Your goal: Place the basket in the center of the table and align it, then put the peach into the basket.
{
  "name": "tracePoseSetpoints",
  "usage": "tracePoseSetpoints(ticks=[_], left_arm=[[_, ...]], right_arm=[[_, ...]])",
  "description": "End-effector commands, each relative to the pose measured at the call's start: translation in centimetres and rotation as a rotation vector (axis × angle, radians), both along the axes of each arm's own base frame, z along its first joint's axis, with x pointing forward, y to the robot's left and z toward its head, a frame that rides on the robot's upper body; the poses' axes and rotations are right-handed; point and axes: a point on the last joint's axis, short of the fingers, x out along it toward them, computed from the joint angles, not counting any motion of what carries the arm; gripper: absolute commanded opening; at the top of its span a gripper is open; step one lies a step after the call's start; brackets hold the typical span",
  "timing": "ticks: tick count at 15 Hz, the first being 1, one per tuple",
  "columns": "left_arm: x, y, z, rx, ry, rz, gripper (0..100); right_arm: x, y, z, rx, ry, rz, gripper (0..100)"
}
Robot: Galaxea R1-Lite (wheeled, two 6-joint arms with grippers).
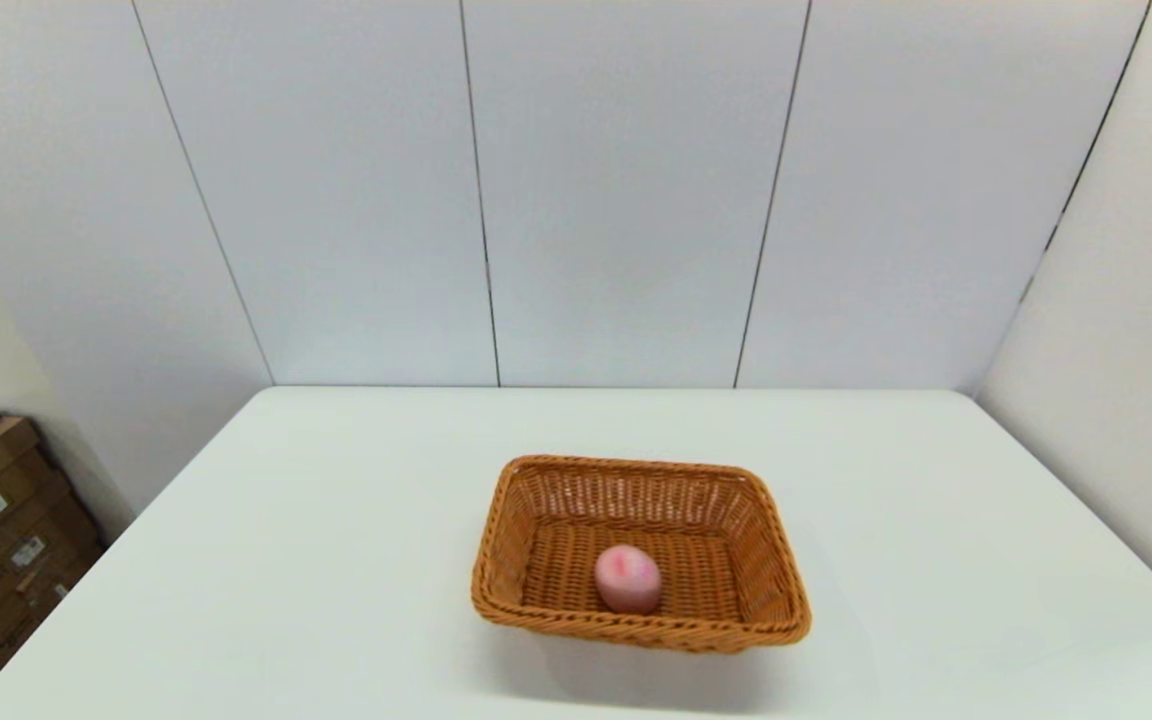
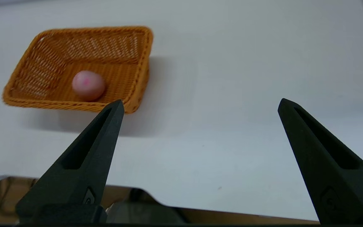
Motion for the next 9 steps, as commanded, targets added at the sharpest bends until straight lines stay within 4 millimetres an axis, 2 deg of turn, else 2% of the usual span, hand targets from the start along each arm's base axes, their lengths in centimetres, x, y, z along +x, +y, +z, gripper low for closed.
tracePoseSetpoints(ticks=[1,5,9], left_arm=[[0.0,0.0,0.0,-0.001,0.002,0.001,100],[0.0,0.0,0.0,-0.001,0.003,0.001,100],[0.0,0.0,0.0,-0.001,0.002,0.001,100]], right_arm=[[-4.4,-0.3,-4.3,-0.022,-0.238,-0.066,100],[-4.5,-0.4,-7.0,-0.029,-0.198,-0.108,100],[-4.4,-0.4,-7.7,-0.037,-0.174,-0.106,100]])
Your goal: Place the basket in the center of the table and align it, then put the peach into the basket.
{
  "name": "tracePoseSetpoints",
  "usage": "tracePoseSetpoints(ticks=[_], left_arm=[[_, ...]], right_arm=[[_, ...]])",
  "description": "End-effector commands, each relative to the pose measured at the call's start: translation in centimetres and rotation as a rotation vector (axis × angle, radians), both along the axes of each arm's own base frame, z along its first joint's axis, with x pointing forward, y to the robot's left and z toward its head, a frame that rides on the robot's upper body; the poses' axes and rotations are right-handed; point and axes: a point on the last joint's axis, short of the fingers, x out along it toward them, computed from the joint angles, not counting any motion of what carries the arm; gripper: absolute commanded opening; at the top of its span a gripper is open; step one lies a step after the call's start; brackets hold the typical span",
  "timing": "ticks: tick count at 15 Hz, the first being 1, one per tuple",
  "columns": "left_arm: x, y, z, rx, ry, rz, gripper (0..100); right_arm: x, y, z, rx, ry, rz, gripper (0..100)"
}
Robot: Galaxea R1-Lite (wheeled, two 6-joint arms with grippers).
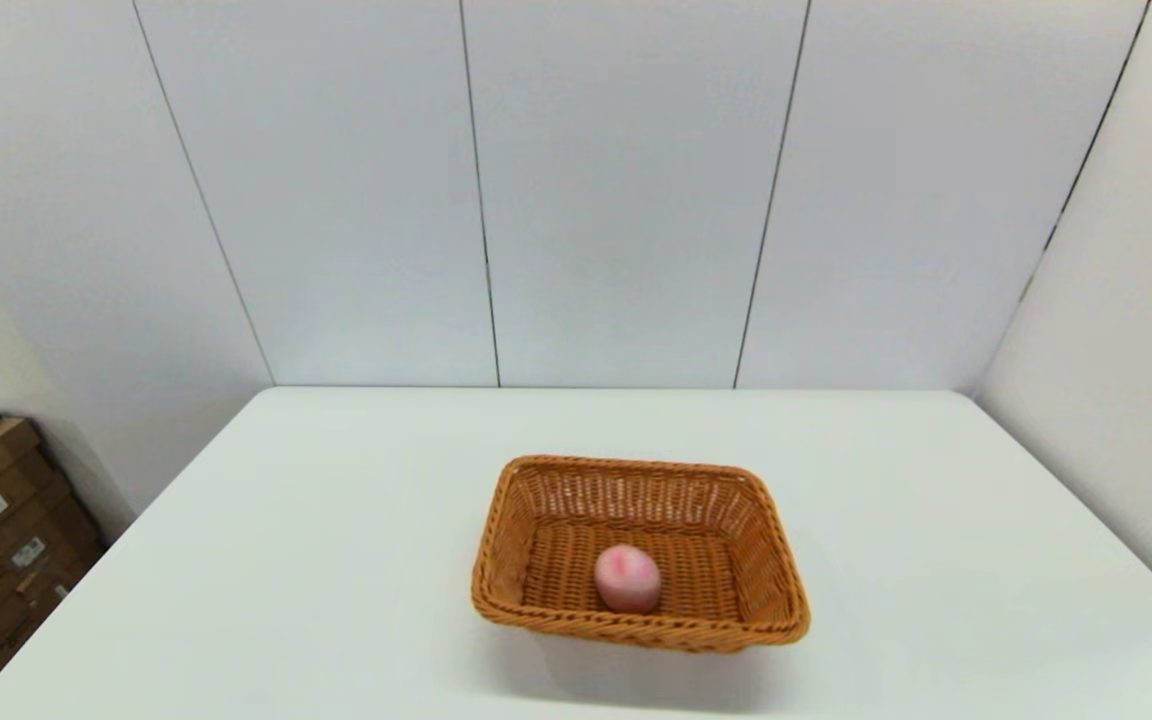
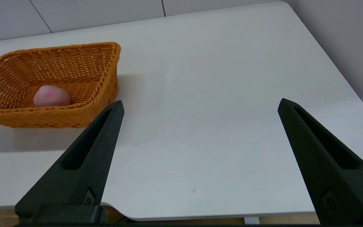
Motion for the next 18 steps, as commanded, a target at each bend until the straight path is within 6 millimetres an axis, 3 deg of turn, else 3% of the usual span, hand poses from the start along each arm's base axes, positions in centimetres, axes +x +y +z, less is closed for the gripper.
tracePoseSetpoints(ticks=[1,6,9,18], left_arm=[[0.0,0.0,0.0,-0.001,0.002,0.001,100],[0.0,0.0,0.0,-0.001,0.002,0.001,100],[0.0,0.0,0.0,-0.001,0.002,0.001,100],[0.0,0.0,0.0,-0.001,0.002,0.001,100]], right_arm=[[-0.1,0.0,-0.4,-0.002,-0.001,0.002,100],[-0.9,0.1,-0.5,-0.025,-0.057,0.001,100],[-2.5,0.1,-2.4,-0.096,-0.06,0.016,100],[-2.3,0.0,-3.4,-0.119,-0.049,0.005,100]])
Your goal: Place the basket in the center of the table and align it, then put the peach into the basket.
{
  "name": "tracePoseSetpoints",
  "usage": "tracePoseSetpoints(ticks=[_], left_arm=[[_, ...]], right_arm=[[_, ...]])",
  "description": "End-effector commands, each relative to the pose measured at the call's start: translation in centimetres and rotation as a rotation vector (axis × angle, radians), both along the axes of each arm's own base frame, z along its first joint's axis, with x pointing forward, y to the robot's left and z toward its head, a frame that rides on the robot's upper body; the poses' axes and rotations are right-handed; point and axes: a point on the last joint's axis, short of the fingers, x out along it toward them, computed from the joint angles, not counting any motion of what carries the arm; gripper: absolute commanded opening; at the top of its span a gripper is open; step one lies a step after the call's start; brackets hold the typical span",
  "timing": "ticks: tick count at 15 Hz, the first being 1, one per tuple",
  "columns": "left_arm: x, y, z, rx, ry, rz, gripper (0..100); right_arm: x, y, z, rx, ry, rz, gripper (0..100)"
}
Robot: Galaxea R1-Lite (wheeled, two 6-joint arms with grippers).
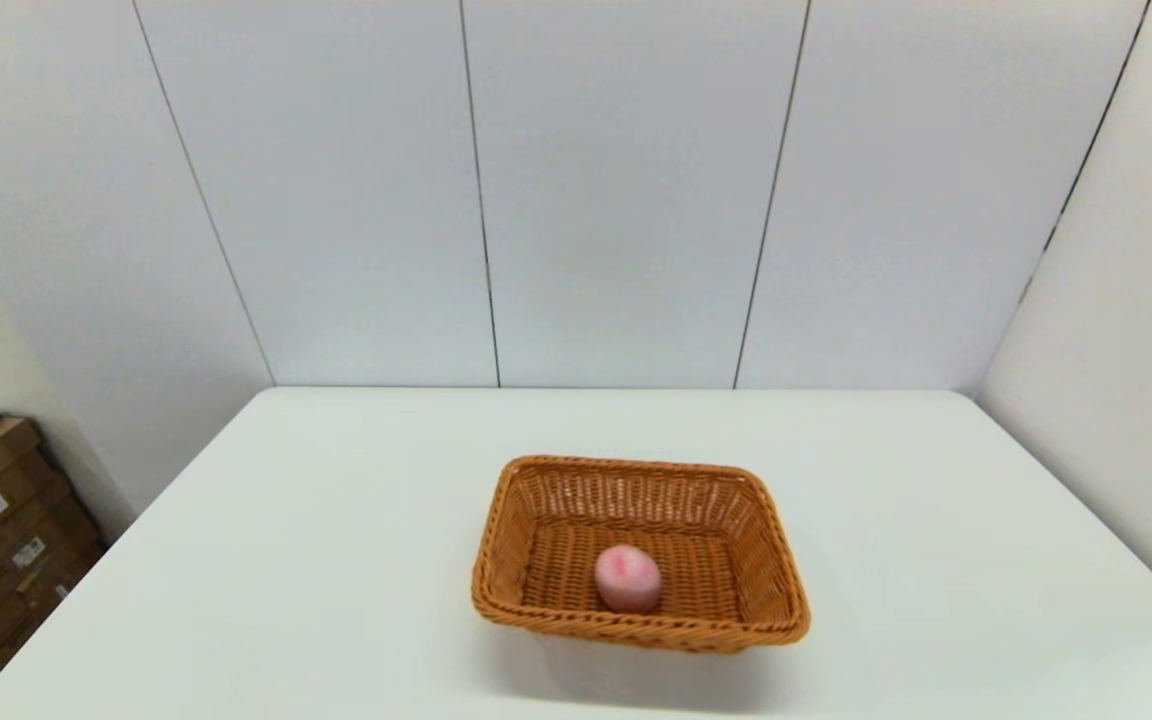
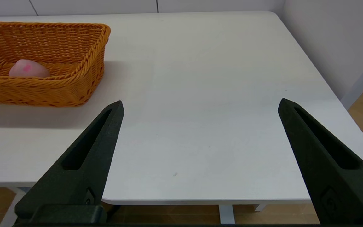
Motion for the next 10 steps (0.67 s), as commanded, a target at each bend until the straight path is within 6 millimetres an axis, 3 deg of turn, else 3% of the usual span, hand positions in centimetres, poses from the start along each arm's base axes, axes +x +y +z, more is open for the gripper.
tracePoseSetpoints(ticks=[1,10], left_arm=[[0.01,0.0,0.0,-0.001,0.002,0.001,100],[0.01,0.0,0.0,-0.001,0.002,0.001,100]], right_arm=[[0.01,0.0,-0.09,0.0,0.003,0.0,100],[0.03,0.0,-0.1,0.002,0.001,0.001,100]])
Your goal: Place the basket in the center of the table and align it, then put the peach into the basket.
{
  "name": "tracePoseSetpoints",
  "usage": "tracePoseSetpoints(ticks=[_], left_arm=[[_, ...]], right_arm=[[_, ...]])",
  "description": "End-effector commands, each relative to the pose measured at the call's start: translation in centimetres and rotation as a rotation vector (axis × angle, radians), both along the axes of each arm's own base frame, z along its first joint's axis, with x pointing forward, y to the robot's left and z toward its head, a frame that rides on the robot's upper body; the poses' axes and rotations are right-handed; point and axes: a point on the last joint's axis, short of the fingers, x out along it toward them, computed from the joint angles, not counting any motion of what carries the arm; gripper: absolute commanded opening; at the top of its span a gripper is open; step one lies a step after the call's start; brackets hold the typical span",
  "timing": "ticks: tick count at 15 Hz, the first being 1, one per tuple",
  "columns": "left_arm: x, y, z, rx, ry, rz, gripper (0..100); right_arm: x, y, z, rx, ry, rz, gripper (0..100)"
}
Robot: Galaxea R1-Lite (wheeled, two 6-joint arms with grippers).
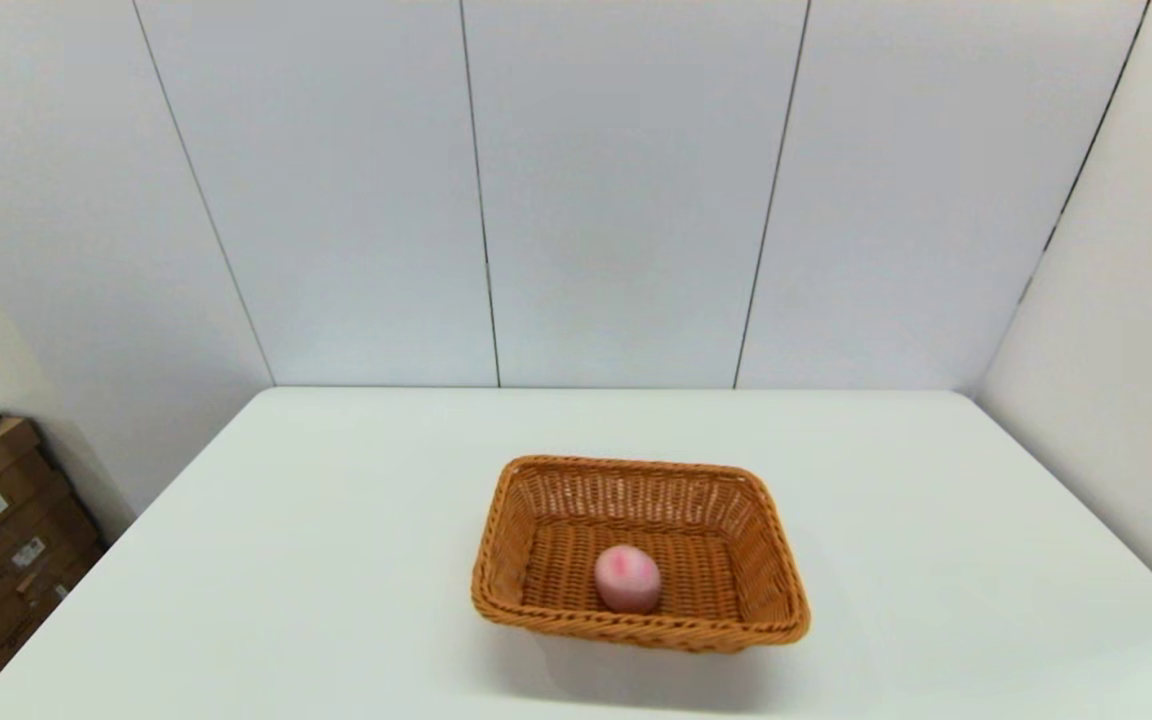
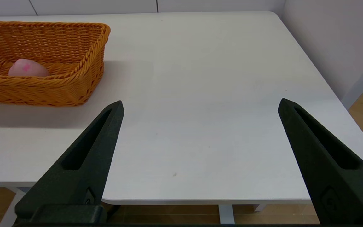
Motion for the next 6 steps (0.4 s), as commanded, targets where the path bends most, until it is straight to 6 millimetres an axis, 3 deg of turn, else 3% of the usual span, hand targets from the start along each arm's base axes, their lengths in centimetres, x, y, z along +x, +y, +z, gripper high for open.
tracePoseSetpoints(ticks=[1,6], left_arm=[[0.01,0.0,0.0,-0.001,0.002,0.001,100],[0.01,0.0,-0.02,-0.001,0.003,0.001,100]], right_arm=[[0.01,0.0,-0.01,0.001,0.003,0.001,100],[0.01,0.0,0.0,0.001,0.002,0.001,100]])
